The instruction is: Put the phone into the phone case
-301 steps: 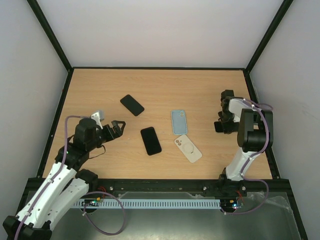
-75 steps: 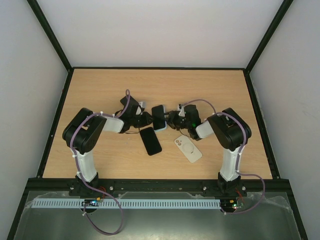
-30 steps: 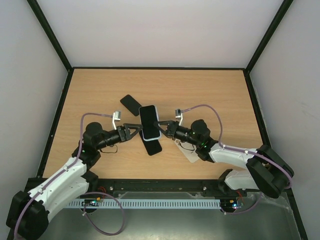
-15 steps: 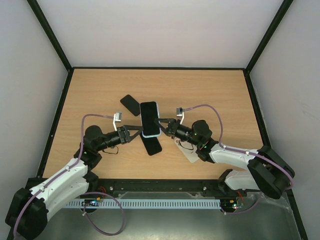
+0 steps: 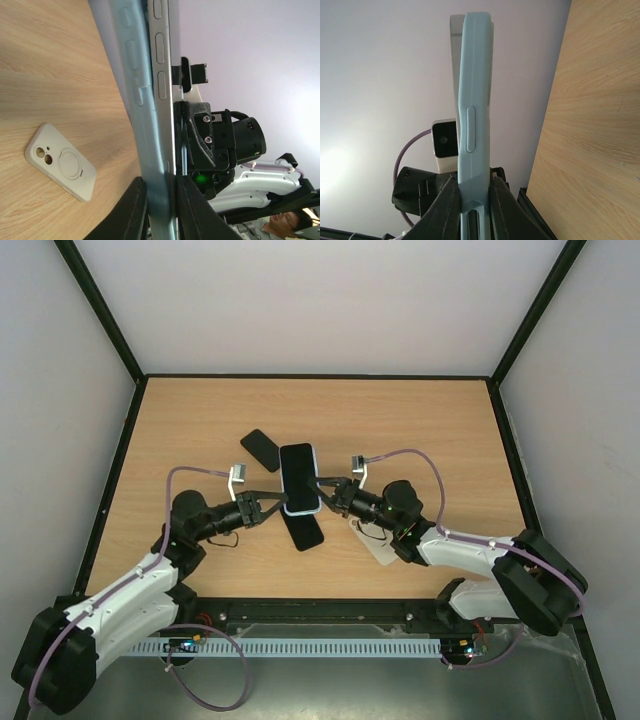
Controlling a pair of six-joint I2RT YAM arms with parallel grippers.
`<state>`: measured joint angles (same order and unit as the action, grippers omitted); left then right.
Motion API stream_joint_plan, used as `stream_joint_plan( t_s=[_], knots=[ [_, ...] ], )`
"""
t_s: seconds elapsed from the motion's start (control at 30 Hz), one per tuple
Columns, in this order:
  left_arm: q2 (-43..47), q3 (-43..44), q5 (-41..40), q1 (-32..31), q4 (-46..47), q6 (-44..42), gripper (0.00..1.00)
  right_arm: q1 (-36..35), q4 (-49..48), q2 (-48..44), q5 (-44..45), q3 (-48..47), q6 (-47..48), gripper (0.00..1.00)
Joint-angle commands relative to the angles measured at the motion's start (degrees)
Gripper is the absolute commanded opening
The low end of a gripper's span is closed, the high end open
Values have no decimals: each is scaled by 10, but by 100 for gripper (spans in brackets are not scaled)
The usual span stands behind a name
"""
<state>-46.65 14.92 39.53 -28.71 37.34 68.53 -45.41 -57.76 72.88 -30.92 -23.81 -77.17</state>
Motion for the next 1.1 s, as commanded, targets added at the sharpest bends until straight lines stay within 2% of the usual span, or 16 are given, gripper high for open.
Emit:
stream_joint_plan(
  t_s=[0.0, 0.2, 0.3, 0.37, 0.53, 0.7, 0.83, 1.07],
  knots=[
    [-9, -3, 16, -3, 21, -15, 11, -4, -64, -5, -5, 3, 9, 13],
    [-12, 4, 19, -3, 5, -32, 2, -4, -66, -5, -17, 12, 14, 15],
    [-9, 11, 20, -3, -13, -47, 3, -4, -65, -8, -28, 12, 23, 10],
    [-2, 13, 21, -3, -19, -49, 8, -4, -65, -9, -38, 10, 34, 8],
    [23, 26, 19, -2, -44, -61, 31, -4, -65, -20, -74, 12, 61, 7],
    [40, 42, 13, 2, -56, -67, 47, -5, -71, -49, -103, 20, 82, 7],
    [53, 44, 0, 8, -41, -48, 52, -5, -54, -73, -118, 23, 100, 7],
    [75, 46, -11, 25, -22, -20, 52, -6, -58, -83, -140, 36, 107, 7]
  ],
)
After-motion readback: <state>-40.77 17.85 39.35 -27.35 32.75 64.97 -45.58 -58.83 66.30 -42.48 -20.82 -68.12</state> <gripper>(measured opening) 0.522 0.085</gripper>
